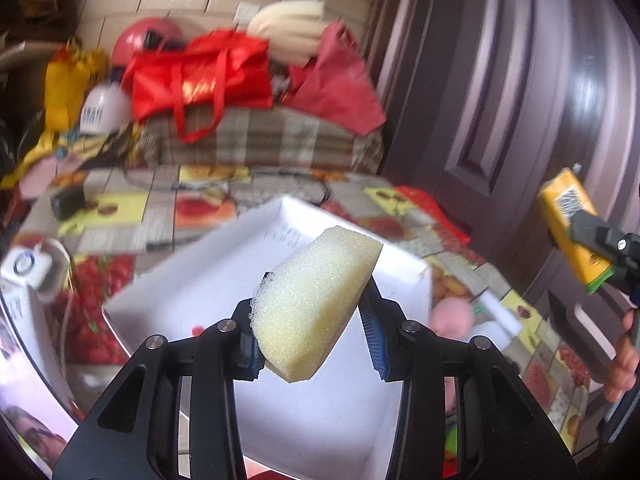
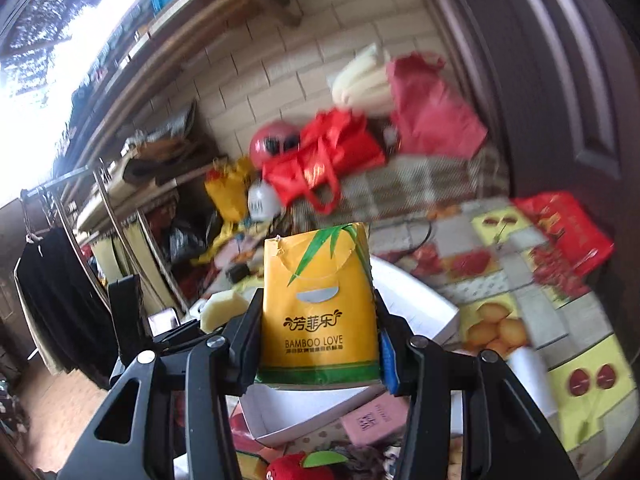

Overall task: Organize soft objects
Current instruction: 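Carry both items into the white tray and open both grippers, then grasp the yellow-green scrub sponge with the left gripper while the right gripper grasps the red apple plush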

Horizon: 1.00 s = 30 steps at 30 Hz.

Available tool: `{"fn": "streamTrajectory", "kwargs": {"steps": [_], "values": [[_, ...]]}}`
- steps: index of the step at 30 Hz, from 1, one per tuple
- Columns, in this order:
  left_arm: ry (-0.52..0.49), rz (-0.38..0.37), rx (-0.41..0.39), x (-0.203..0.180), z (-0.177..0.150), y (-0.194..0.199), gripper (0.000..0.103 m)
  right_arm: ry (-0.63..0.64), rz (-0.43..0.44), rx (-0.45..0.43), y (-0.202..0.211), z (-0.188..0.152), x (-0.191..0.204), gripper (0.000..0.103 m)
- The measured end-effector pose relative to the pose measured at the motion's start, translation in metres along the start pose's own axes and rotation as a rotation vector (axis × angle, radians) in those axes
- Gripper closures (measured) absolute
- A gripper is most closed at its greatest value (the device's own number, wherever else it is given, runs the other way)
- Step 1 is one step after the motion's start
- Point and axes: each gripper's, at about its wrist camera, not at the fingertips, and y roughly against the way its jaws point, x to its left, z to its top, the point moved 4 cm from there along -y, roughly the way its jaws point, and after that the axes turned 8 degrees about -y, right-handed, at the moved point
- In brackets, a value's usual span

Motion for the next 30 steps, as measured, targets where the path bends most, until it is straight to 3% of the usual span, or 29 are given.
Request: {"fn": "streamTrajectory", "kwargs": {"steps": [5,10,12,13,14,15,16,17,18,26,30], "values": [[0.026,0.029,0.060,0.008,-0.015,-0.018,0.063,-0.098,-0.002,0.111,-0.058,-0.018,-0.015,0.055],[0.059,0.072,0.060,0.020,-0.018,-0.019,0.059,-0.149,-0.007,0.174,-0.095,-0.034,-0.021,0.054],[0.070,0.086,0.058,0.024,-0.019,-0.018,0.050,-0.166,0.000,0.183,-0.101,-0.037,-0.021,0.053],[0.074,0.094,0.055,0.026,-0.019,-0.018,0.032,-0.177,0.007,0.189,-0.104,-0.038,-0.020,0.051],[0.076,0.102,0.052,0.027,-0.019,-0.017,0.010,-0.185,0.018,0.194,-0.107,-0.038,-0.018,0.039],[0.077,0.111,0.048,0.028,-0.019,-0.016,0.003,-0.194,0.025,0.193,-0.109,-0.039,-0.019,0.029],[0.077,0.118,0.039,0.029,-0.019,-0.015,0.000,-0.201,0.027,0.185,-0.106,-0.039,-0.020,0.011],[0.076,0.127,0.032,0.029,-0.018,-0.014,0.000,-0.202,0.026,0.173,-0.102,-0.038,-0.021,0.001],[0.076,0.138,0.026,0.029,-0.017,-0.012,0.000,-0.201,0.024,0.157,-0.098,-0.038,-0.022,0.000],[0.037,0.138,-0.047,0.023,-0.009,0.004,0.000,-0.225,0.045,0.064,-0.064,-0.027,-0.022,0.000],[-0.006,0.091,-0.087,0.014,-0.003,0.021,0.000,-0.215,0.069,0.031,-0.042,-0.023,-0.020,0.000]]}}
